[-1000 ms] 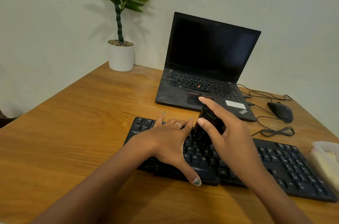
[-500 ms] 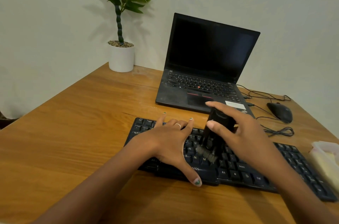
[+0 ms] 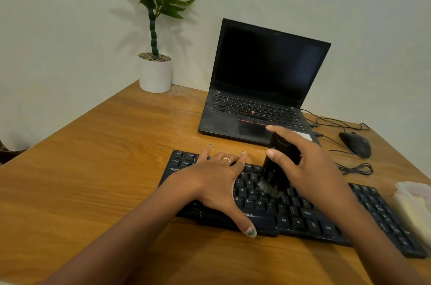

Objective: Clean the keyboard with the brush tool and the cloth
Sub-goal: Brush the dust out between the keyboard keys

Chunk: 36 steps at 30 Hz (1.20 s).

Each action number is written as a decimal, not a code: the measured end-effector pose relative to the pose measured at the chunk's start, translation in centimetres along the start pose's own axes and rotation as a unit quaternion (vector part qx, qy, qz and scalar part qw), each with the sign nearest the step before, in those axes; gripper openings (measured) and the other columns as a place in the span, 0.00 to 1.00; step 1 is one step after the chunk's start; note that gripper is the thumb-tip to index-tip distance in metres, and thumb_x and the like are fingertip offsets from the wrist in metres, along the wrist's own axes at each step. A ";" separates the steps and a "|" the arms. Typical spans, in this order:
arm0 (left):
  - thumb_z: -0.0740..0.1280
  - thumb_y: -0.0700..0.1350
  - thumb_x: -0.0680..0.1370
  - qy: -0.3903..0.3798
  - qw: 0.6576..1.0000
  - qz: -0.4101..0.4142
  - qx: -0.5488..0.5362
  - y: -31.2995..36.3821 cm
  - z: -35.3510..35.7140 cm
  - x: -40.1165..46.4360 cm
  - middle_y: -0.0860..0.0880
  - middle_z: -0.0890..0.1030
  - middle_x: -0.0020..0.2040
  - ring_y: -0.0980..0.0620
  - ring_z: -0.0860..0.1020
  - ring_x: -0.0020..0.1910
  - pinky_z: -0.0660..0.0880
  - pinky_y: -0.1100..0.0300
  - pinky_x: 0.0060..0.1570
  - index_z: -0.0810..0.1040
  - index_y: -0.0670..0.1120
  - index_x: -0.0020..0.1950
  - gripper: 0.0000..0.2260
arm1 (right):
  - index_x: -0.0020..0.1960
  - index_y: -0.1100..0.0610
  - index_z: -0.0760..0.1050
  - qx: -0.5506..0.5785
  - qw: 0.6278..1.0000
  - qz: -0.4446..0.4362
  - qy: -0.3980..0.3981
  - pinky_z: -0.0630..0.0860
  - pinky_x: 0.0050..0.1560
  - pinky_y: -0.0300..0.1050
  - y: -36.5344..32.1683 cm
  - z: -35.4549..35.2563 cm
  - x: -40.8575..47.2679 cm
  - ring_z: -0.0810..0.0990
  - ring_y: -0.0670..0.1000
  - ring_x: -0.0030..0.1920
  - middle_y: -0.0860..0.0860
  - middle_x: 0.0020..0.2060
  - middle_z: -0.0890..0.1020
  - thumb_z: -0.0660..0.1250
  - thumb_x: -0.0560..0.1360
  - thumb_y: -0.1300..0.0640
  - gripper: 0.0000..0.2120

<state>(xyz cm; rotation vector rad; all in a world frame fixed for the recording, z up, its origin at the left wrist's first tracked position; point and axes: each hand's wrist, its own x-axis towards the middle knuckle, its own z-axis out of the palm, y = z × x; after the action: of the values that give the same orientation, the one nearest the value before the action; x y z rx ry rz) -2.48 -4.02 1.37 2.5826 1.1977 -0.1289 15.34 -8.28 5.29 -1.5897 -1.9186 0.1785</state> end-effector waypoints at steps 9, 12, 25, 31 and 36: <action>0.69 0.73 0.64 0.002 1.000 0.001 -0.001 0.0 0.1 0.2 0.48 0.42 0.80 0.50 0.39 0.78 0.26 0.45 0.69 0.31 0.49 0.77 0.60 | 0.60 0.32 0.66 0.126 0.991 0.013 -0.051 0.74 0.32 0.31 0.6 -1.1 -2.0 0.75 0.34 0.46 0.34 0.49 0.71 0.65 0.74 0.52 0.20; 0.69 0.72 0.65 0.001 1.000 0.000 -0.001 0.0 0.1 0.0 0.48 0.42 0.80 0.50 0.38 0.78 0.26 0.46 0.67 0.32 0.49 0.77 0.60 | 0.63 0.35 0.66 0.063 0.997 0.035 -0.023 0.74 0.33 0.33 1.8 -1.4 -0.9 0.73 0.41 0.48 0.40 0.51 0.72 0.64 0.75 0.51 0.21; 0.67 0.74 0.64 0.004 0.999 -0.025 0.034 0.1 -0.3 -0.2 0.46 0.48 0.80 0.49 0.42 0.78 0.25 0.41 0.68 0.37 0.45 0.79 0.60 | 0.66 0.41 0.68 0.090 0.995 0.020 0.044 0.75 0.48 0.32 2.7 1.2 2.9 0.74 0.35 0.48 0.38 0.49 0.73 0.65 0.75 0.53 0.21; 0.68 0.74 0.64 -0.001 0.999 -0.026 0.032 0.2 -0.4 -0.3 0.47 0.47 0.80 0.49 0.42 0.78 0.25 0.40 0.68 0.39 0.45 0.79 0.59 | 0.64 0.36 0.68 0.123 0.992 -0.005 0.014 0.75 0.45 0.31 1.9 1.9 2.9 0.74 0.39 0.51 0.37 0.51 0.74 0.66 0.75 0.52 0.20; 0.67 0.74 0.64 0.002 0.999 -0.026 0.034 0.2 -0.3 -0.2 0.46 0.47 0.80 0.49 0.42 0.78 0.24 0.41 0.67 0.38 0.45 0.79 0.59 | 0.68 0.40 0.66 0.022 0.996 -0.027 0.080 0.77 0.53 0.44 2.1 2.7 3.0 0.76 0.42 0.54 0.42 0.54 0.78 0.65 0.76 0.52 0.22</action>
<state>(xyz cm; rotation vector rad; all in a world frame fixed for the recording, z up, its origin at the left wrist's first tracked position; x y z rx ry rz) -2.48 -4.22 1.77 2.6103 1.2846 -0.1785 15.45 -4.21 3.29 -1.4748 -1.8198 0.0676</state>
